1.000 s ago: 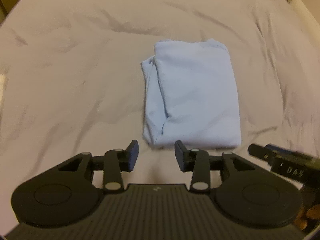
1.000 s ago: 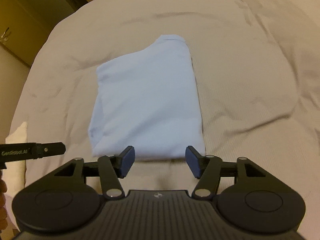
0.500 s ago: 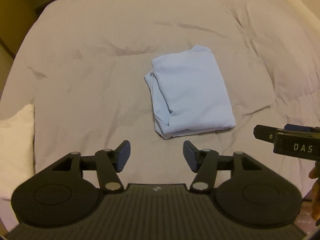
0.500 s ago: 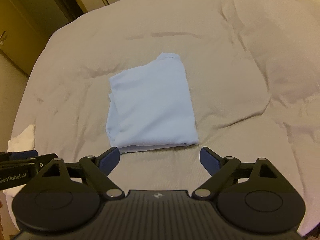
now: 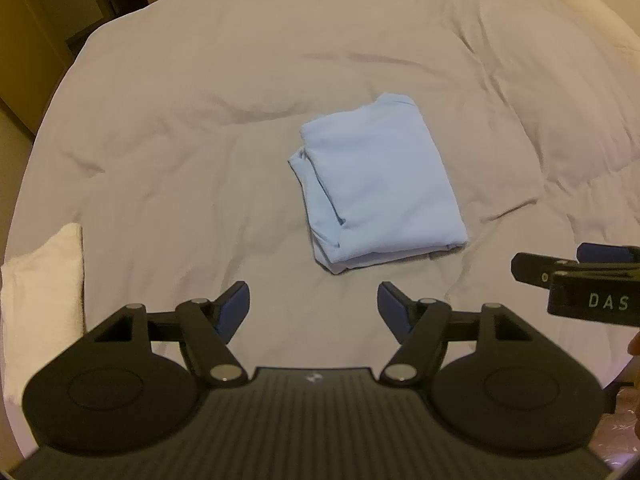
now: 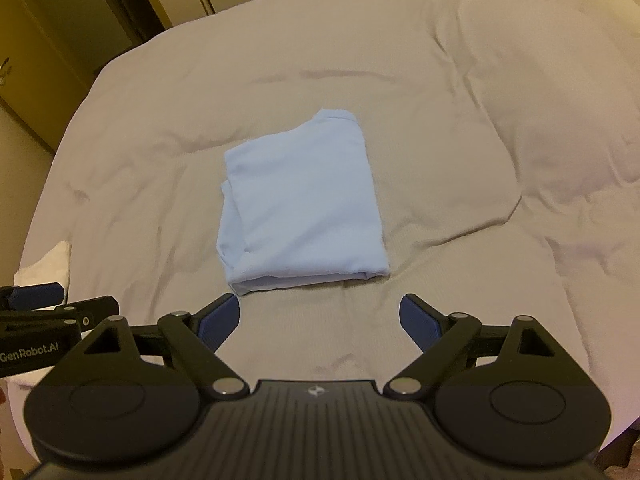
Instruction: Fold clothes
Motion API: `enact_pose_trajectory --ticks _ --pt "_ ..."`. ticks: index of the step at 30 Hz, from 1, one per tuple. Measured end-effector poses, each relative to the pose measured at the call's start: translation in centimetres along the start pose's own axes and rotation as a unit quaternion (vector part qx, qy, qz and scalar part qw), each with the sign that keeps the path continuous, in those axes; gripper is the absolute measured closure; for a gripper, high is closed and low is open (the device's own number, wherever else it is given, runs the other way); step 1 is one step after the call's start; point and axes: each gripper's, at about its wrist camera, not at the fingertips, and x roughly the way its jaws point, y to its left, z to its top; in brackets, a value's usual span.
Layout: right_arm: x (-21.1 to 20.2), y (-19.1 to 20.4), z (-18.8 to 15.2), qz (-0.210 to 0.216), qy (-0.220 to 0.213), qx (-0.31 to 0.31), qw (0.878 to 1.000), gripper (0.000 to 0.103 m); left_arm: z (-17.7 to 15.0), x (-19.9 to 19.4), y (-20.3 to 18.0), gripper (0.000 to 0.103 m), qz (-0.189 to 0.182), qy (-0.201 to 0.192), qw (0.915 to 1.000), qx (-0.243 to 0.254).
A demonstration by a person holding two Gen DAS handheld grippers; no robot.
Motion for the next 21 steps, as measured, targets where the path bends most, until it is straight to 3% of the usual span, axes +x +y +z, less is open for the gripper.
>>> enact_pose_trajectory --ticks 16,21 --pt "0.6 -1.9 1.1 0.022 0.013 -0.036 0.999 0.014 -0.7 1.1 -2.5 0.031 0.012 0.010 0.9993 -0.033" --pt "1.9 -3.3 1.3 0.041 0.020 -0.037 0.998 0.014 -1.2 3.4 -1.1 0.031 -0.050 0.023 0.9951 -0.082"
